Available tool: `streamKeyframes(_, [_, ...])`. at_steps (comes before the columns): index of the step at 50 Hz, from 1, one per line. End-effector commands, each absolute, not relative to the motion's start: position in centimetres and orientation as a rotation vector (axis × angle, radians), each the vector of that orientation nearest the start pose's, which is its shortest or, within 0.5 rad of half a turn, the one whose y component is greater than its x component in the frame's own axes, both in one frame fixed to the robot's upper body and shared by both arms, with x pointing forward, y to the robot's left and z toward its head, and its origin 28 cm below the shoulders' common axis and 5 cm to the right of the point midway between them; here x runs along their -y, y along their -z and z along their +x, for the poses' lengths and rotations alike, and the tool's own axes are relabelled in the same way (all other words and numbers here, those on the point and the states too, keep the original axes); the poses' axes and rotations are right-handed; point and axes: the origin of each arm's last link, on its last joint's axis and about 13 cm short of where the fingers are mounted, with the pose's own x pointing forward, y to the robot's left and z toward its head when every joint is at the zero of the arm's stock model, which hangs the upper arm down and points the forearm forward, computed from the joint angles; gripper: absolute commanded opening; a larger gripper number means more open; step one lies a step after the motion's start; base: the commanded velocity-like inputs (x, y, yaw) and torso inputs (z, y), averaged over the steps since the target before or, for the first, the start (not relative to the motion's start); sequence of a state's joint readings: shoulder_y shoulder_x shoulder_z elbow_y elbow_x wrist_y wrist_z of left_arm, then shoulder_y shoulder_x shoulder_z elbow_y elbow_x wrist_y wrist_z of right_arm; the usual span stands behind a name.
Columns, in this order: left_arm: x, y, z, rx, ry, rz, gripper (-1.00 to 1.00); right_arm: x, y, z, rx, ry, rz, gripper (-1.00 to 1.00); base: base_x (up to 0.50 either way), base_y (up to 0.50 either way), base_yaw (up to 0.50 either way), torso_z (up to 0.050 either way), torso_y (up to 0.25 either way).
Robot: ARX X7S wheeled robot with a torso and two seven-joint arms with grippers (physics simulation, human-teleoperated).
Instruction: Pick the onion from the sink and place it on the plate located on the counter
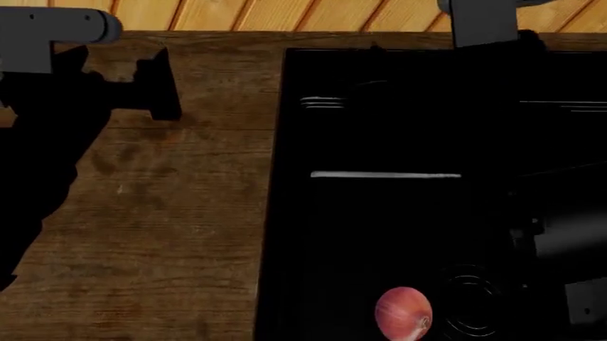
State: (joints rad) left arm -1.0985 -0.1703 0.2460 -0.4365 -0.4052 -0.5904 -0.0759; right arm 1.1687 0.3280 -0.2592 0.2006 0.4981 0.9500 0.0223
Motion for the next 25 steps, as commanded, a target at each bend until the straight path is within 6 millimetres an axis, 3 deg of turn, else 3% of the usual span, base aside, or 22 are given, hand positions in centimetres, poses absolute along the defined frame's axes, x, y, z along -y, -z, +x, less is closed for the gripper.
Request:
streamKeyframes(1, [-21.2,-22.4,39.4,0.009,0.140,-0.013,1.00,16.2,-28.9,32.4,-0.317,-0.265,-0.213,1.00,0.00,0.00,0.00,0.000,0.000])
streamKeyframes(15, [-21.2,-22.8,39.2,0.022,0.139,-0.006,1.00,18.1,-29.4,28.5,-0.523,-0.383,-0.333,1.00,0.00,0.00,0.00,0.000,0.000])
streamKeyframes(25, [-21.1,-22.6,38.9,0.015,0.142,-0.004,1.00,18.6,-28.6,27.9,-0.593,-0.416,-0.352,1.00,0.00,0.00,0.00,0.000,0.000])
